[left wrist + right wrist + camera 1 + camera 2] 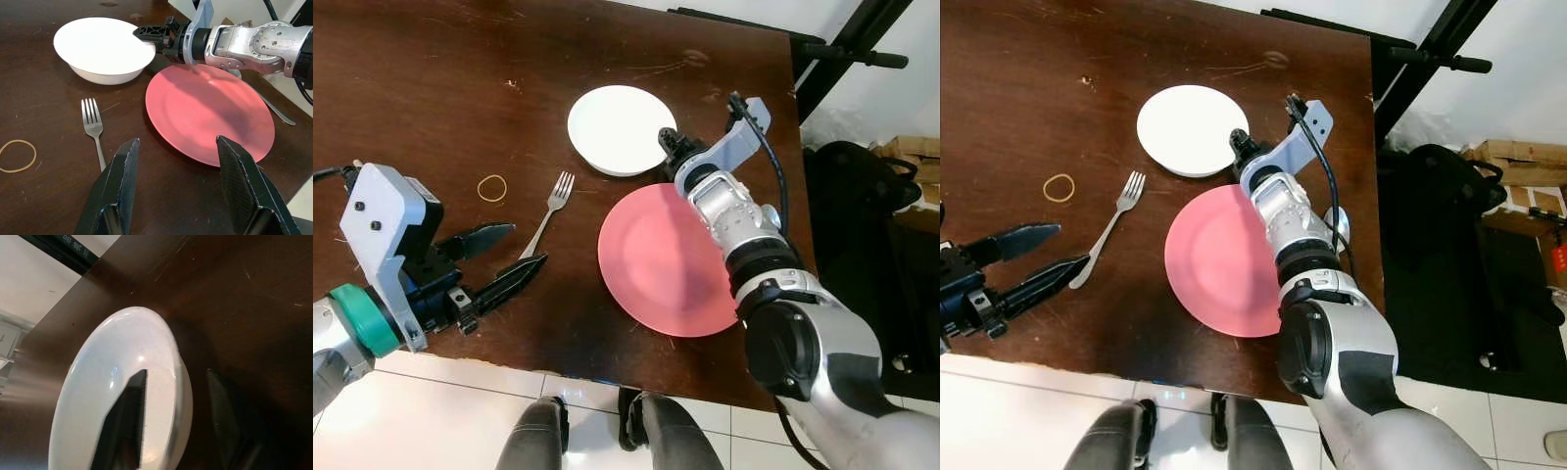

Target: Setting the table

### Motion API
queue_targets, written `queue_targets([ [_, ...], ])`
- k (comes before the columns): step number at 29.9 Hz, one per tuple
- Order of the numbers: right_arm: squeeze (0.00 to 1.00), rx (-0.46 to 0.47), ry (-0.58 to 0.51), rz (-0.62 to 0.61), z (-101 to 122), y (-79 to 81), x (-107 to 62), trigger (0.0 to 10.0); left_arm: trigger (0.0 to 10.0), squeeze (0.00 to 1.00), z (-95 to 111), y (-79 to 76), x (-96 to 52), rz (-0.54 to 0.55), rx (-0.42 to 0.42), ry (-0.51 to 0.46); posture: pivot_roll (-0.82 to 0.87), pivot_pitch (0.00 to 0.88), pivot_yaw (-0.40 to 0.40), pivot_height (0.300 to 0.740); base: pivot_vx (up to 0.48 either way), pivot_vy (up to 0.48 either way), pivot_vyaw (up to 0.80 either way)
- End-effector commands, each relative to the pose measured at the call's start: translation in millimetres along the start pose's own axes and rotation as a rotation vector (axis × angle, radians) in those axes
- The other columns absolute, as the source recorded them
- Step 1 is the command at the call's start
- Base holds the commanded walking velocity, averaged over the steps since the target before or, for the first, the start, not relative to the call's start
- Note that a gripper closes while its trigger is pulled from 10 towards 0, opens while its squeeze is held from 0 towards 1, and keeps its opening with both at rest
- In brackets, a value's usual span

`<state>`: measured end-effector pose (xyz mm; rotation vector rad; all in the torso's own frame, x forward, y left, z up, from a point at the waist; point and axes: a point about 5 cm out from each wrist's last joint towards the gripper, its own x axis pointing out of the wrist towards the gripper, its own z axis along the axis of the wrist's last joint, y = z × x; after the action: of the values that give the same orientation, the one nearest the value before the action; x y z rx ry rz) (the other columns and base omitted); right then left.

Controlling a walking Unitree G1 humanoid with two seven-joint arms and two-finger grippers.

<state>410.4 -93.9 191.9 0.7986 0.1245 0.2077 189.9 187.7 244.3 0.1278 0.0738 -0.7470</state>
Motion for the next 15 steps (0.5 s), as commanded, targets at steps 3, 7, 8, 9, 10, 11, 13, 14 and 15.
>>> queue_targets([
  [3, 1.0, 0.008, -0.015, -0.008, 3.7, -3.2, -0.2, 10.0, 10.0, 0.0, -1.2, -3.5, 2.0, -0.024, -0.002, 0.01, 0.25, 0.182, -0.053, 0.74, 0.0, 0.0, 0.0],
  [7, 0.0, 0.002, -0.039, 0.003, 10.1, -1.7, 0.1, 10.0, 10.0, 0.0, -1.7, -2.9, 4.8, -0.027, -0.006, 0.004, 0.24, 0.167, -0.053, 0.74, 0.0, 0.0, 0.0],
  [8, 0.0, 0.0, -0.072, 0.031, 17.7, 2.2, 0.1, 10.0, 10.0, 0.0, -2.7, -2.8, 8.1, -0.024, -0.01, -0.004, 0.24, 0.155, -0.054, 0.74, 0.0, 0.0, 0.0],
  [9, 0.0, -0.013, -0.103, 0.055, 24.2, 5.3, -0.5, 10.0, 10.0, 0.0, -3.7, -2.8, 11.4, -0.019, -0.014, -0.012, 0.24, 0.146, -0.054, 0.74, 0.0, 0.0, 0.0],
  [10, 0.0, -0.03, -0.126, 0.072, 28.7, 7.4, -1.4, 10.0, 10.0, 0.0, -4.7, -2.9, 14.3, -0.015, -0.017, -0.017, 0.23, 0.137, -0.054, 0.74, 0.0, 0.0, 0.0],
  [11, 0.0, -0.03, -0.126, 0.072, 28.7, 7.4, -1.4, 10.0, 10.0, 0.0, -4.7, -2.9, 14.3, -0.015, -0.017, -0.017, 0.23, 0.137, -0.054, 0.74, 0.0, 0.0, 0.0],
  [13, 0.0, -0.117, -0.193, 0.112, 36.7, 10.8, -8.7, 10.0, 10.0, 0.0, -8.6, -1.3, 21.8, 0.009, -0.025, -0.028, 0.22, 0.11, -0.053, 0.74, 0.0, 0.0, 0.0],
  [14, 0.0, -0.117, -0.193, 0.112, 36.7, 10.8, -8.7, 10.0, 10.0, 0.0, -8.6, -1.3, 21.8, 0.009, -0.025, -0.028, 0.22, 0.11, -0.053, 0.74, 0.0, 0.0, 0.0],
  [15, 0.0, -0.225, -0.257, 0.147, 40.1, 13.6, -21.6, 10.0, 10.0, 0.0, -13.0, 1.4, 29.4, 0.042, -0.036, -0.039, 0.21, 0.101, -0.053, 0.74, 0.0, 0.0, 0.0],
])
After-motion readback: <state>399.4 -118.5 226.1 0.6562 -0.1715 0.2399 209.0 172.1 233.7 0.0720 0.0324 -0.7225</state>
